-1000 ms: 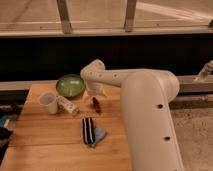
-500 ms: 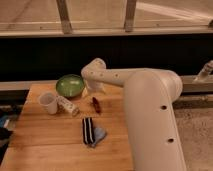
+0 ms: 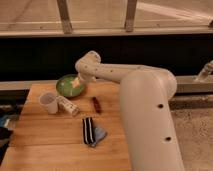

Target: Drag the ceramic bowl in a circle

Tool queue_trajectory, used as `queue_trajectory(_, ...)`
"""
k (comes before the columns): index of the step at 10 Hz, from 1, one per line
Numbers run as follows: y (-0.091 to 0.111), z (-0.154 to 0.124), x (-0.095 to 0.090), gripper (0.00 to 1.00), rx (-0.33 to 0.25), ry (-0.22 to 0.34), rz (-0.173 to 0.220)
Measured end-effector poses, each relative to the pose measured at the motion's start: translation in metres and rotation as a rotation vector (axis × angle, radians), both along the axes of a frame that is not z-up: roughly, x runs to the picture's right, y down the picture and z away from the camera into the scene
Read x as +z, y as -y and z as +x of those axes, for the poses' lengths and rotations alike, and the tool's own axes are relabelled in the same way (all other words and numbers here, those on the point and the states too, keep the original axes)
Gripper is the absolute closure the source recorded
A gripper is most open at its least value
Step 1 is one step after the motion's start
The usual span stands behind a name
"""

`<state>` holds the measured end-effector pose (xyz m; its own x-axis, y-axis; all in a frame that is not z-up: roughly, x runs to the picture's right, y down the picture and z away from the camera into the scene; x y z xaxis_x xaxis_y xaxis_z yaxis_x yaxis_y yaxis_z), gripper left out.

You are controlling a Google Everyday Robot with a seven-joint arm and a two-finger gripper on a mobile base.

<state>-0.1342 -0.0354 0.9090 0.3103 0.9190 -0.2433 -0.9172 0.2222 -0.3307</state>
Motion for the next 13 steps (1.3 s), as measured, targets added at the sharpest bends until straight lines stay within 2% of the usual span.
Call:
queue_trajectory(1, 0.007, -0.002, -0.002, 0.2, 0.01, 0.029, 0.023)
queue_trajectory(4, 0.006, -0.008, -0.004, 0.2, 0.012, 0.038, 0.018)
queue_trajectory(8, -0.011, -0.012, 0.02, 0.2, -0.036, -0.006, -0.032)
queue_trajectory(10, -0.02, -0.005, 0.033, 0.2, -0.049, -0.037, -0.058)
queue_trajectory(13, -0.031, -0.009, 0.048, 0.2, -0.051, -0.021, -0.077)
